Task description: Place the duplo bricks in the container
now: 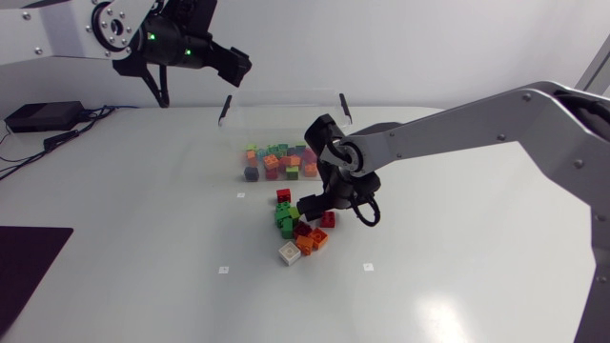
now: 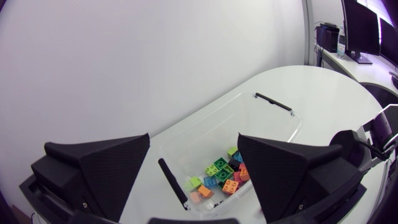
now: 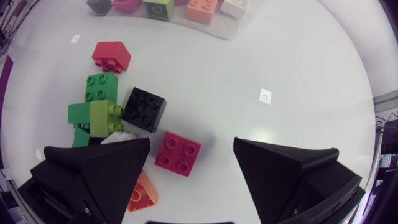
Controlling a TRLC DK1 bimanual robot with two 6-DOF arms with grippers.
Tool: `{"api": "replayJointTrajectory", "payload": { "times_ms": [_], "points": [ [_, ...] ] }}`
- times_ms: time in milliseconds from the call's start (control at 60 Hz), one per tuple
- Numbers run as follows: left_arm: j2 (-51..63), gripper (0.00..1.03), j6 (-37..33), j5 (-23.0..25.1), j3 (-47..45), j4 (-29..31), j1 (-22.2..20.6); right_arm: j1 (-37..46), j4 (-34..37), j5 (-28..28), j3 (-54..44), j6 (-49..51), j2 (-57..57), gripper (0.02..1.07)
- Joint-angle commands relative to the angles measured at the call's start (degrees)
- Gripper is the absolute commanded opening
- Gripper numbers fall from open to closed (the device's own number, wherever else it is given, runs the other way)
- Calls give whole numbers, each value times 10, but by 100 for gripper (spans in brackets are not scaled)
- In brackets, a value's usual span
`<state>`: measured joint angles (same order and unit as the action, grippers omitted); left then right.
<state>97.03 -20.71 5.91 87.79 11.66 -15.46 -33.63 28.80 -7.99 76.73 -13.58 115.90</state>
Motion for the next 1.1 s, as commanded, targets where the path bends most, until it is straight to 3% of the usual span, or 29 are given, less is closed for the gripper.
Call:
{"api": "replayJointTrajectory", "payload": {
  "times_ms": [0, 333, 733, 933, 1083],
  "points": [
    [-31, 99, 11, 1, -40, -2, 2, -4, 19, -11, 11, -22, 29, 98],
    [-136, 99, -11, 1, -146, 0, 4, 2, 21, -19, 11, -30, 42, 72],
    [-218, 99, -87, 2, -282, 48, -17, 3, 2, -19, 4, -27, 43, 32],
    [-222, 99, -132, 8, -358, 72, -68, 5, -12, -19, -23, -20, 8, 31],
    [-179, 99, -144, 52, -375, 72, -82, 19, -17, -16, -47, -5, -51, 31]
  ]
}}
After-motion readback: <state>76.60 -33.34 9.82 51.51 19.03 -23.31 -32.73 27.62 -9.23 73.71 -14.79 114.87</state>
